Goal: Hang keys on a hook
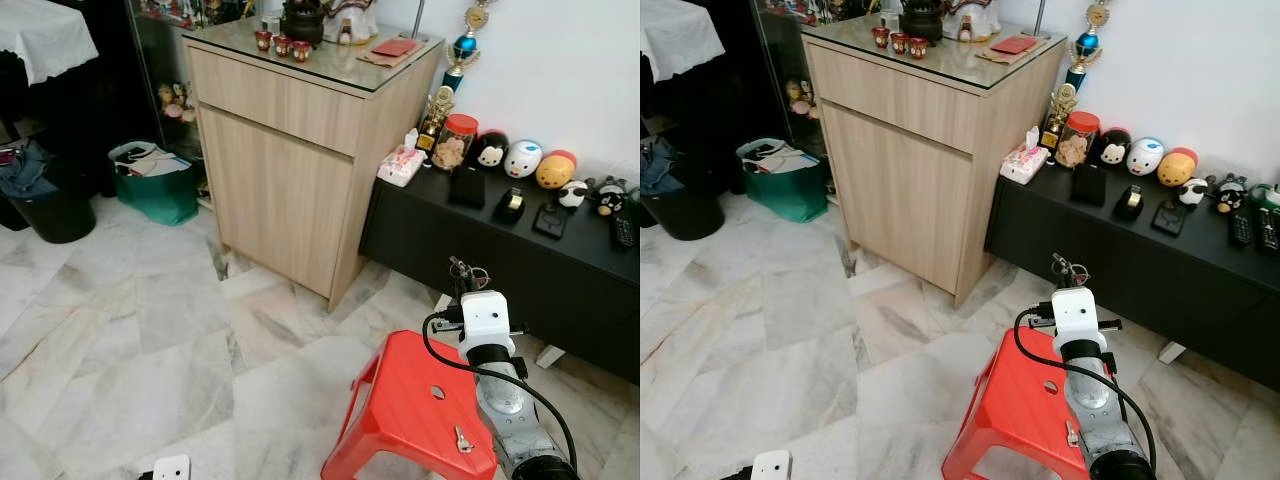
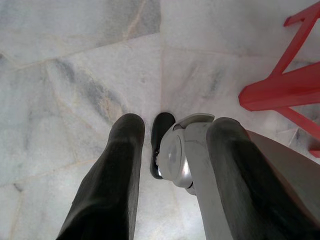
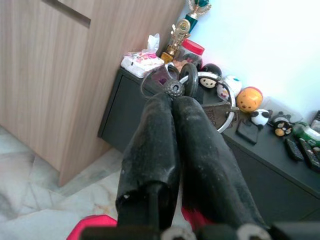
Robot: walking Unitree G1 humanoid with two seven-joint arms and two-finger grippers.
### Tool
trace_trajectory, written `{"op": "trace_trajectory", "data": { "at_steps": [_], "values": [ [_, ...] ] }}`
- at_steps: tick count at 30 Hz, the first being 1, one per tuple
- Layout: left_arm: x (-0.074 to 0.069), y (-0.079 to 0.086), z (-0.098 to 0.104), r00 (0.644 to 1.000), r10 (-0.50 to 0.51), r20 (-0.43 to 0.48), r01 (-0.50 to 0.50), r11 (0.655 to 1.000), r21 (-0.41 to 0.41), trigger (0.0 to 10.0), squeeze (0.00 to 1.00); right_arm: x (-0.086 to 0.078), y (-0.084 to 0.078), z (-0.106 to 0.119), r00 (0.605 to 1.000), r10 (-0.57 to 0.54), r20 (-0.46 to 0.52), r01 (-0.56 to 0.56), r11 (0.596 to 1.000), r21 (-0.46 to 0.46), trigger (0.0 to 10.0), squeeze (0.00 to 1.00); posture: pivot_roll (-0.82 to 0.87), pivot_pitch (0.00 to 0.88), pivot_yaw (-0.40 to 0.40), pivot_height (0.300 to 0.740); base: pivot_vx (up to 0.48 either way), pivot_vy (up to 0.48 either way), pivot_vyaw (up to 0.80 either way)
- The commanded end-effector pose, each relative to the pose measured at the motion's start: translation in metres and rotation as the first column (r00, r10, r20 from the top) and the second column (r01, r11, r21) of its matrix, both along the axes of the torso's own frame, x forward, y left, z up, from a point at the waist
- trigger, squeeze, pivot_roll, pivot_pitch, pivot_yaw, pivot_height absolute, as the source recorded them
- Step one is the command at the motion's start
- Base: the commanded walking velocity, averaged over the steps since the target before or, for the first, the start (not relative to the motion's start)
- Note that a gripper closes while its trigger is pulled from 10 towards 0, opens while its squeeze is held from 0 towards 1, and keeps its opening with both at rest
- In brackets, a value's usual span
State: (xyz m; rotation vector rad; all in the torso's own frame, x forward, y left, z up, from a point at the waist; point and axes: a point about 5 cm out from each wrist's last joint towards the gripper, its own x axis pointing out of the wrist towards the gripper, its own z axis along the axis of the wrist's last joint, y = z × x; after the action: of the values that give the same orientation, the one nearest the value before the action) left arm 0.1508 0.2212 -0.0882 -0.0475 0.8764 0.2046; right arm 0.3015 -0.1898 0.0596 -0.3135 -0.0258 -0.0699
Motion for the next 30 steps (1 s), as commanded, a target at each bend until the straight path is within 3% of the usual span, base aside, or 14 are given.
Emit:
{"op": "trace_trajectory", "data": {
  "at_steps": [1, 13, 30],
  "values": [
    [-0.0036, -0.0053, -0.0029, 1.0, -0.009, -0.022, 0.009, 1.0, -0.007, 10.0, 0.0, 0.0012, -0.0075, 0.0028, 1.0, -0.027, 0.007, 0.028, 1.0, -0.007, 10.0, 0.0, 0.08, 0.0, -0.132, 0.718, 0.0, -0.334, 0.0],
    [-0.003, -0.0054, -0.0027, 1.0, -0.008, -0.022, 0.008, 1.0, -0.002, 10.0, 0.0, 0.0027, -0.0062, 0.0033, 1.0, -0.014, 0.005, 0.014, 1.0, 0.003, 10.0, 0.0, 0.08, 0.0, -0.136, 0.718, 0.0, -0.164, 0.0],
    [-0.0029, -0.0073, -0.0029, 1.0, 0.005, -0.014, -0.006, 1.0, -0.019, 10.0, 0.0, 0.0019, -0.0045, 0.0045, 1.0, 0.008, 0.017, -0.008, 1.0, 0.007, 10.0, 0.0, 0.08, 0.0, -0.14, 0.718, -0.02, 0.0, 0.0]
  ]
}}
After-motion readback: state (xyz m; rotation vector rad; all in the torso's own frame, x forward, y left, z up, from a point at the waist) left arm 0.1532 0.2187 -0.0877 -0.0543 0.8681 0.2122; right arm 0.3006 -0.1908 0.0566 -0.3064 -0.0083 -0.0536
